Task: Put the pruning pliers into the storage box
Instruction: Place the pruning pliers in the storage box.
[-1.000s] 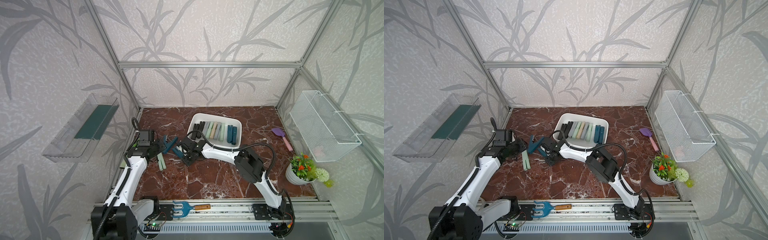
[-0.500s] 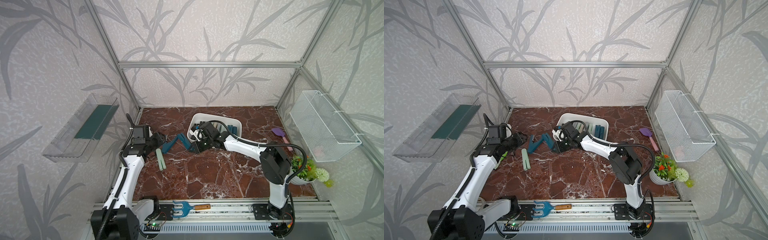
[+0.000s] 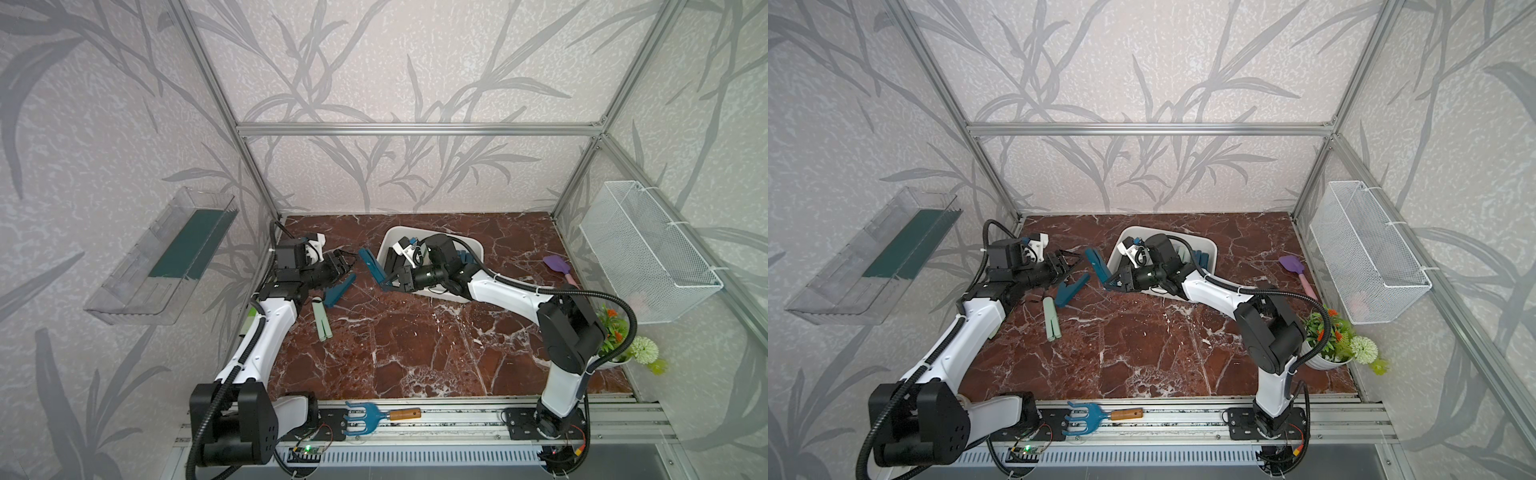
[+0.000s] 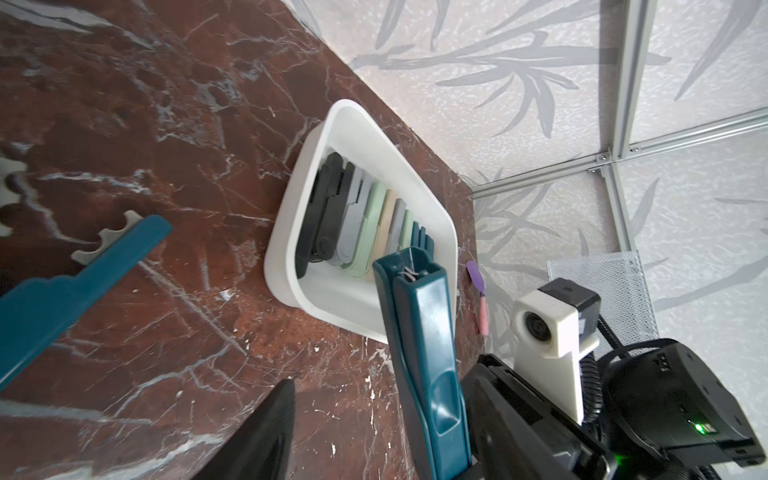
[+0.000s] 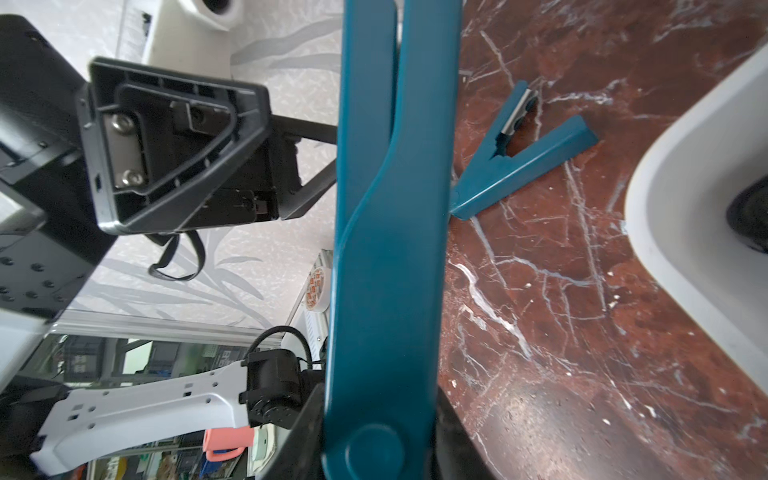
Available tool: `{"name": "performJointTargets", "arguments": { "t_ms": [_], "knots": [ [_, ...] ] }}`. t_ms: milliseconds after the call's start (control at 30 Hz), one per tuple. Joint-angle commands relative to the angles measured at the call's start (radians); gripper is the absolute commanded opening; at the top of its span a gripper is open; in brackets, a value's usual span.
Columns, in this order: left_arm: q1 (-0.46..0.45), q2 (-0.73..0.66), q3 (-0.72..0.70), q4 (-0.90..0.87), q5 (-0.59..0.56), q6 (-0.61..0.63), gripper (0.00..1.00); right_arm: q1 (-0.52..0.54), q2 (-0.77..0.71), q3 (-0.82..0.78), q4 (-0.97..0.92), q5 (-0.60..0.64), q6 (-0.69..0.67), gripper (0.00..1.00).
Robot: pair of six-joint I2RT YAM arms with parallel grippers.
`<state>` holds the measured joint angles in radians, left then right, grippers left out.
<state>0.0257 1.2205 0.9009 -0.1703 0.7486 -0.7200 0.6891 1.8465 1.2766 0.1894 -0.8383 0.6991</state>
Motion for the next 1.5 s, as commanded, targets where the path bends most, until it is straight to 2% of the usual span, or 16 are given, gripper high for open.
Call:
{"name": "performJointTargets", "arguments": {
  "t_ms": [0,267,633,800,967,1100,1233,1333,1400,1467],
  "knots": [
    [-0.017,0.007,0.025,0.092,0.055,-0.031,0.68,-0.005,-0.014,-0.010,0.157,-0.098,0.086,0.06],
    [-0.062,0.045,0.050,0.166,0.071,-0.054,0.68,-0.008,0.030,-0.026,0.380,-0.174,0.248,0.06],
    [-0.120,0.062,0.074,0.189,0.070,-0.056,0.66,-0.008,0.089,-0.020,0.526,-0.199,0.362,0.06],
    [-0.121,0.056,0.074,0.184,0.074,-0.053,0.57,-0.009,0.111,-0.013,0.530,-0.201,0.367,0.09],
    [-0.123,0.057,0.066,0.182,0.071,-0.050,0.41,-0.008,0.115,-0.014,0.522,-0.196,0.356,0.13],
    [-0.123,0.055,0.062,0.171,0.065,-0.044,0.34,-0.010,0.119,-0.014,0.520,-0.188,0.353,0.20],
    [-0.124,0.052,0.066,0.141,0.050,-0.025,0.31,-0.021,0.110,-0.015,0.475,-0.174,0.324,0.31],
    [-0.123,0.047,0.075,0.095,0.021,0.001,0.30,-0.047,0.081,-0.017,0.388,-0.151,0.260,0.43],
    [-0.124,0.049,0.087,0.039,-0.011,0.027,0.28,-0.069,0.041,-0.011,0.256,-0.118,0.155,0.48],
    [-0.124,0.055,0.100,-0.002,-0.043,0.038,0.27,-0.076,-0.018,0.022,0.040,-0.051,-0.014,0.55]
  ]
}}
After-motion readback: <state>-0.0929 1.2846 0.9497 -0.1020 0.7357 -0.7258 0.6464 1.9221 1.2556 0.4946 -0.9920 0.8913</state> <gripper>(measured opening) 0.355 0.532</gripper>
